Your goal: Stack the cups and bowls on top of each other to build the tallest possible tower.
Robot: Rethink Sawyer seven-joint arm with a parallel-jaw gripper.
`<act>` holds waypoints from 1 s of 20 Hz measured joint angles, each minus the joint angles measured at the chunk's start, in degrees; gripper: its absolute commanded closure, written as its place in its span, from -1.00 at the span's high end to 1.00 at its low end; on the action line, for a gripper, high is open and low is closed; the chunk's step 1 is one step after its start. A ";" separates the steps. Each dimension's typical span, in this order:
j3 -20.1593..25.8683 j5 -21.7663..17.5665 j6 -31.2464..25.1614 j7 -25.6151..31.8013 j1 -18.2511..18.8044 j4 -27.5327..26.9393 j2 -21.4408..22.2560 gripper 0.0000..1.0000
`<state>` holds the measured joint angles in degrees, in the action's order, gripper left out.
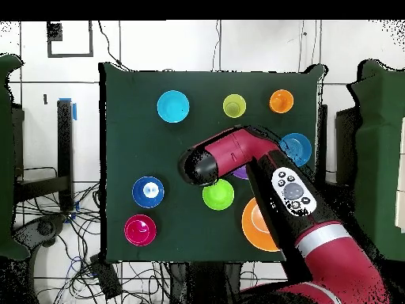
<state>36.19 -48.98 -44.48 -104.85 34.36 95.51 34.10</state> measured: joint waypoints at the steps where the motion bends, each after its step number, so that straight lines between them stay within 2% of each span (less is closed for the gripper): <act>1: 0.01 0.00 0.01 0.00 -0.03 -0.04 -0.01 1.00; 12: 0.00 0.02 -4.61 0.00 -0.15 -0.11 0.15 1.00; 20: -0.02 0.00 -4.61 0.00 0.93 0.64 1.68 1.00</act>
<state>36.17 -48.98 -49.09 -104.85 35.30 96.14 35.79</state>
